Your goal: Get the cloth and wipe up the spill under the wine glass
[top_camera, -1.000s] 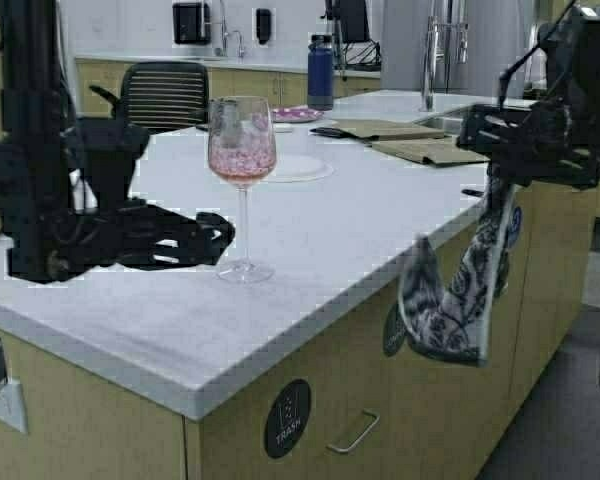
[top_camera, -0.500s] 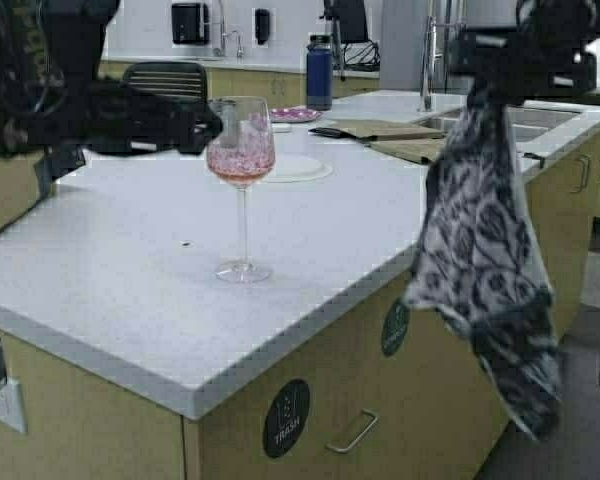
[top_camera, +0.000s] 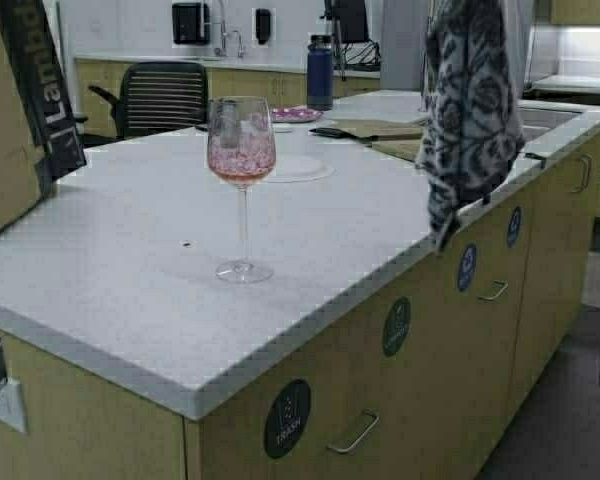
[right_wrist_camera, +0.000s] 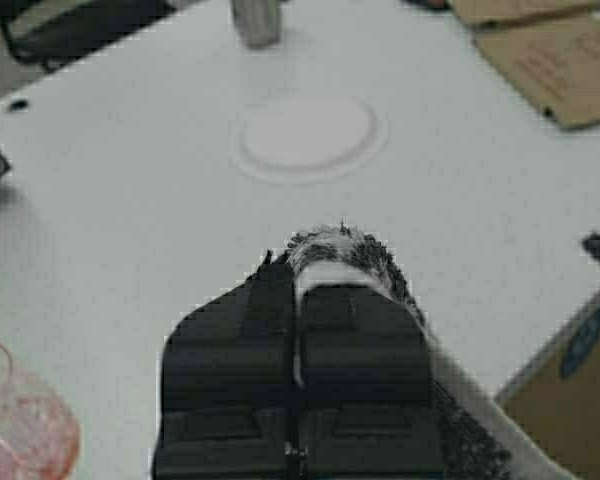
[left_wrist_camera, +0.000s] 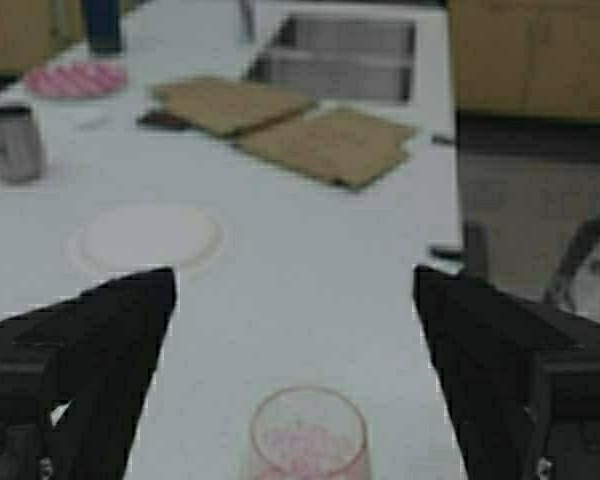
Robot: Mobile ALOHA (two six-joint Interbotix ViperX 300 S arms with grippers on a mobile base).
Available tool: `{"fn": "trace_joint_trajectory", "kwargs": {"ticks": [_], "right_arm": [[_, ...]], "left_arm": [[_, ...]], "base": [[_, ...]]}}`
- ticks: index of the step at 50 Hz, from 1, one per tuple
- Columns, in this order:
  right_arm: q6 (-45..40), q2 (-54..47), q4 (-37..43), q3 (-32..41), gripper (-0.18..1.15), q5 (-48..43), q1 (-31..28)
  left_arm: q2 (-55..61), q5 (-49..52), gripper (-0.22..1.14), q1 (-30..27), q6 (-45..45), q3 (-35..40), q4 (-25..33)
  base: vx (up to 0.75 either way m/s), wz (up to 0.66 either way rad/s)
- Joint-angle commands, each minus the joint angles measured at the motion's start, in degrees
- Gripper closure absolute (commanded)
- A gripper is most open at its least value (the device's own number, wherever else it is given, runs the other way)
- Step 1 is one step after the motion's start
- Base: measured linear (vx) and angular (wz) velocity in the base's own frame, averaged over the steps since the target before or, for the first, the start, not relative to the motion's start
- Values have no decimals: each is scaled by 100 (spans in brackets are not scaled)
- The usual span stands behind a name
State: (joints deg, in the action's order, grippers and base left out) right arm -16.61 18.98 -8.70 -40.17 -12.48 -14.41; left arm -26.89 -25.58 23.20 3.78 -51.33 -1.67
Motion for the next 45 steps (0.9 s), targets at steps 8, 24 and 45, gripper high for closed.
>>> {"fn": "trace_joint_trajectory", "kwargs": {"ticks": [8, 24, 45], "right_arm": [[18, 738, -79, 422, 90, 422, -35], [18, 1099, -132, 439, 90, 606, -97], [18, 1107, -149, 272, 90, 563, -97]], "left_arm": [[-914, 1257, -10, 18, 114, 659, 167], [-1292, 1380, -10, 18, 123, 571, 176], [-1336, 1362, -10, 18, 105, 334, 185]], "base": [[0, 0], [0, 0], [0, 0]]}}
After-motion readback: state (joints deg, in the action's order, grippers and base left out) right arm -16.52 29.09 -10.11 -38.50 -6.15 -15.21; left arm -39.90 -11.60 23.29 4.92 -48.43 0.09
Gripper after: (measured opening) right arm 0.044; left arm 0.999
